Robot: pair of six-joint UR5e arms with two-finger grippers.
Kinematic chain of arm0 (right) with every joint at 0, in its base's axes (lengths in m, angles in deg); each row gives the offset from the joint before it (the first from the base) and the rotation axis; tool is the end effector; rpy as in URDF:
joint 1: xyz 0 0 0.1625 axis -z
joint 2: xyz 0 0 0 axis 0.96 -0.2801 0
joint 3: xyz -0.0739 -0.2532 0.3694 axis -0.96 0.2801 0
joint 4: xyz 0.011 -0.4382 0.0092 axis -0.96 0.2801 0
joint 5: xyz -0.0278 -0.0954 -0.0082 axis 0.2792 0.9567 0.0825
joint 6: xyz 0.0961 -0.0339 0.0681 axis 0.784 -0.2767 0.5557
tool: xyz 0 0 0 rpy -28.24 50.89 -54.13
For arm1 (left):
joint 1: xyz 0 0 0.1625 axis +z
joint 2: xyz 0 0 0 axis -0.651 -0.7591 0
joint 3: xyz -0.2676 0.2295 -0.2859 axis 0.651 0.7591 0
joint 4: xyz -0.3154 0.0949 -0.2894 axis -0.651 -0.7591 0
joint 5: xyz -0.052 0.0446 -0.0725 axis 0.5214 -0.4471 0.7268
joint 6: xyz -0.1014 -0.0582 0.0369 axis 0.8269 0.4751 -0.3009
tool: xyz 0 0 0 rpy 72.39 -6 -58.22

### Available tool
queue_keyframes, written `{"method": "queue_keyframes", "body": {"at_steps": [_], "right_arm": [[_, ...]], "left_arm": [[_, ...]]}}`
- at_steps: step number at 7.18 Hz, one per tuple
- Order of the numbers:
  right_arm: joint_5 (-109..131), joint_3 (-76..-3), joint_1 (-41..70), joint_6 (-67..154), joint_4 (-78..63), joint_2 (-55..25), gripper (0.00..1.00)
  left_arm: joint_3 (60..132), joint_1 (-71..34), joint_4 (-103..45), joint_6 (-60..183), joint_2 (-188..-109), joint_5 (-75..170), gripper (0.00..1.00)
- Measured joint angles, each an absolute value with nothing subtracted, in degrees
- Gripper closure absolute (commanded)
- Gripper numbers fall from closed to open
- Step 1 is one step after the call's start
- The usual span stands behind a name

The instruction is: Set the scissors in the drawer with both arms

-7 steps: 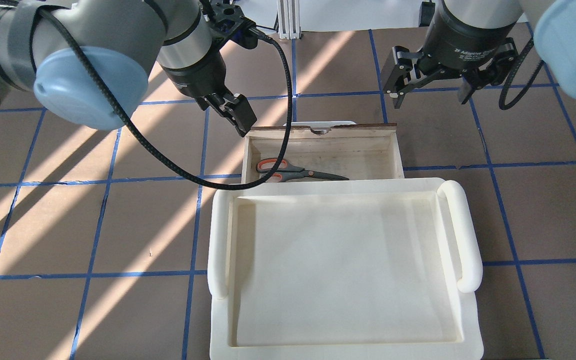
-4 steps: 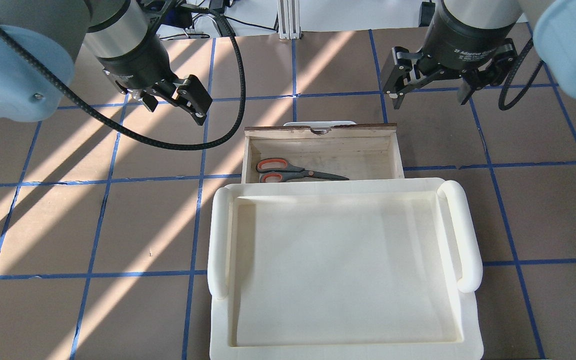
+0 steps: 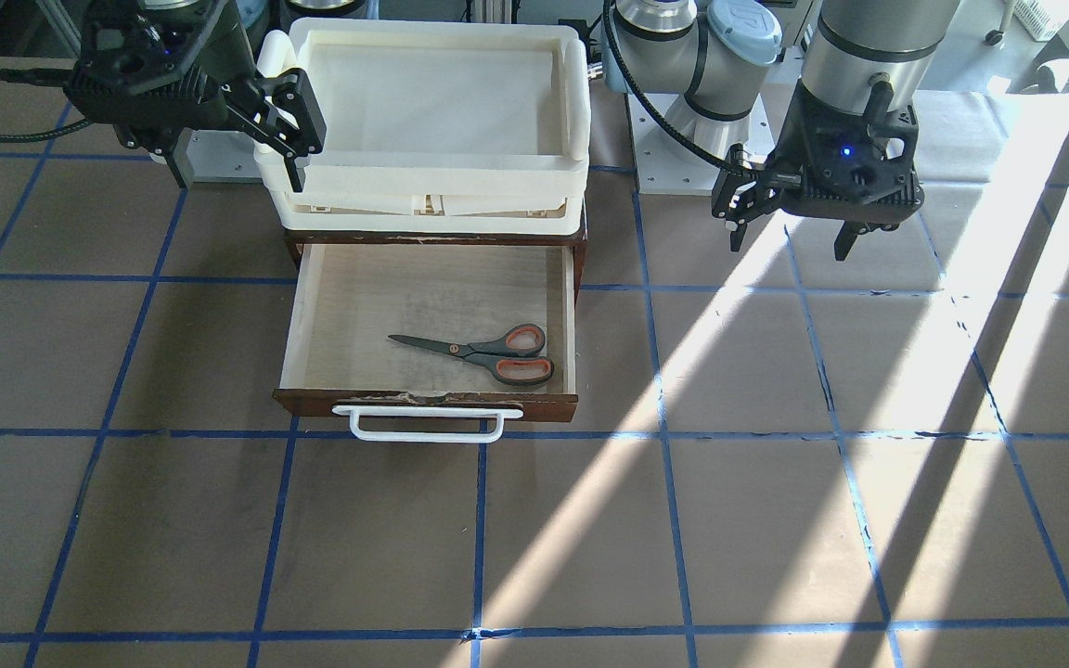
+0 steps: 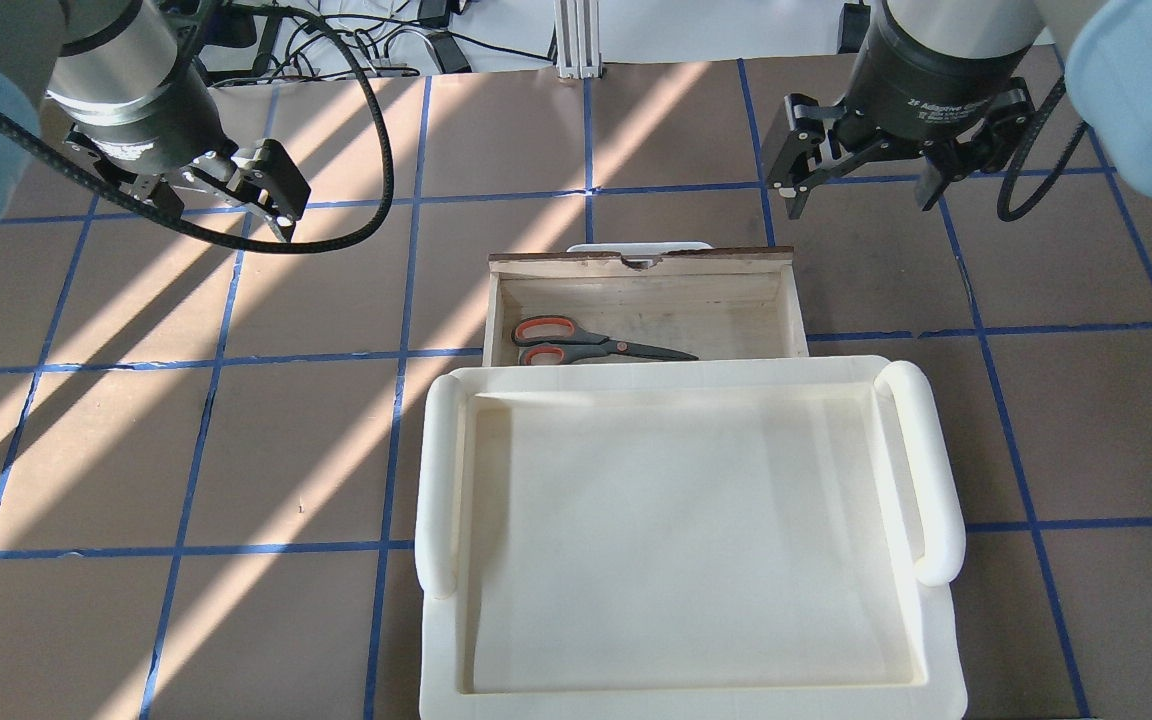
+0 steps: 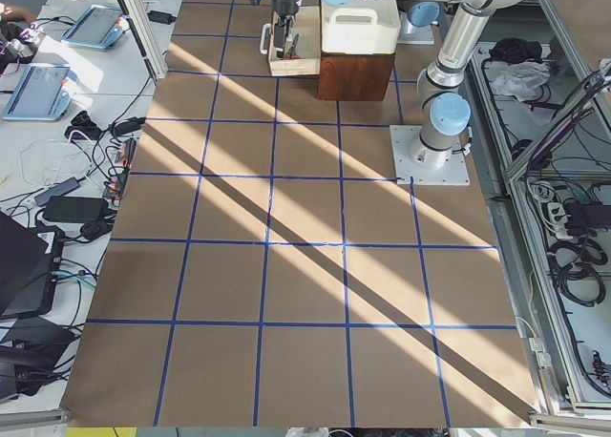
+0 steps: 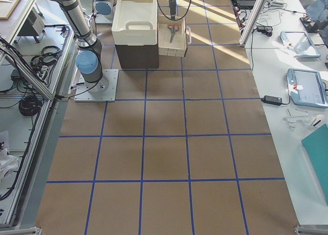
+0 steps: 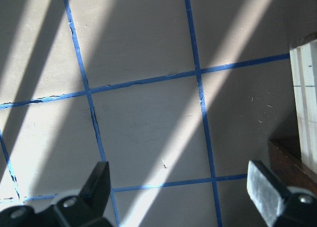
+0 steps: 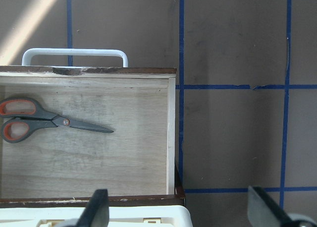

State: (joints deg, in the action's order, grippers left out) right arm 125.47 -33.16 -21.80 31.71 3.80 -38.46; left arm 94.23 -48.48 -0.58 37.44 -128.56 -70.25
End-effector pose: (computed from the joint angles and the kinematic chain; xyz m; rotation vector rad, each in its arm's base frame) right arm 0.1776 -0.4856 0.5490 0.0135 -3.1187 0.1224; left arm -0.1117 -0.5222 0.5081 0.2144 3.0199 -0.0711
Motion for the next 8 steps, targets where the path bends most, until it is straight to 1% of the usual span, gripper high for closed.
{"method": "queue_keyframes", "body": {"at_steps": [8], "right_arm": [[125.4,-33.3,-21.9,32.2,3.7,-38.4,0.0]], "left_arm": [[95.9,-47.4,-0.9,40.6,-127.5,-63.0,0.0]]}}
